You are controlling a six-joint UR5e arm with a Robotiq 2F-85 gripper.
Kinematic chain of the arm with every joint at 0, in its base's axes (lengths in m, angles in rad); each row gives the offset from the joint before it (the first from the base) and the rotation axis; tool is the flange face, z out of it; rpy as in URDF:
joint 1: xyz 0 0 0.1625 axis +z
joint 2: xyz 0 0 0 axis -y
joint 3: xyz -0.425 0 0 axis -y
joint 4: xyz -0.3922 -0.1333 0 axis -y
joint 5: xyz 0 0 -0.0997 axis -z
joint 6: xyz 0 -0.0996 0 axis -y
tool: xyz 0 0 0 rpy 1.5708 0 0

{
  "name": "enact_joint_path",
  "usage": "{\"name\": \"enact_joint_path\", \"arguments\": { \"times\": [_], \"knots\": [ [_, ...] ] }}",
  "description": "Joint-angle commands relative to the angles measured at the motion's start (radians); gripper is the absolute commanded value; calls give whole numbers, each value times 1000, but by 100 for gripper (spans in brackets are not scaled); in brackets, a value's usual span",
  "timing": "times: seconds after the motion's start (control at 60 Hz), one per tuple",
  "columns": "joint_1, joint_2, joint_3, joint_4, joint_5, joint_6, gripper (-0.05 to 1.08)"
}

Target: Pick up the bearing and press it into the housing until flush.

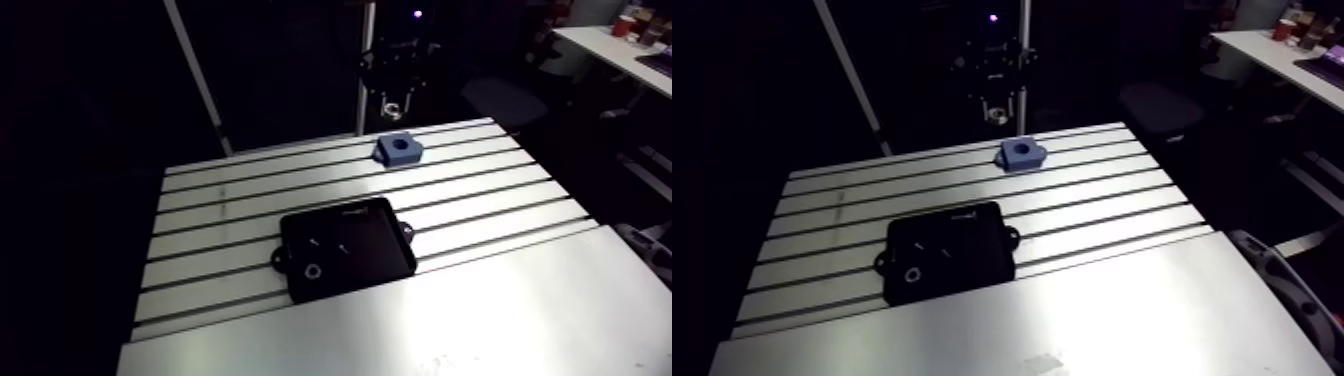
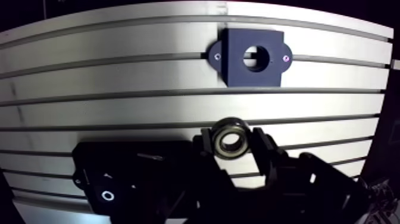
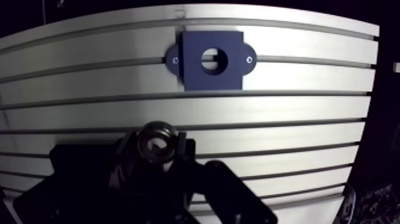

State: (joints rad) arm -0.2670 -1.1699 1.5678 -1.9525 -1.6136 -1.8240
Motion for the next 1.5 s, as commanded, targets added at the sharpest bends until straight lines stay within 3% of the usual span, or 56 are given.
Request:
{"name": "enact_joint_path", "arguments": {
  "times": [0.017, 0.95, 1.5],
  "knots": [
    [-38, 43, -16, -31, 1, -9, 73],
    [-71, 178, -54, -131, 4, -15, 73],
    [-68, 215, -59, -150, 2, -4, 73]
  ]
}}
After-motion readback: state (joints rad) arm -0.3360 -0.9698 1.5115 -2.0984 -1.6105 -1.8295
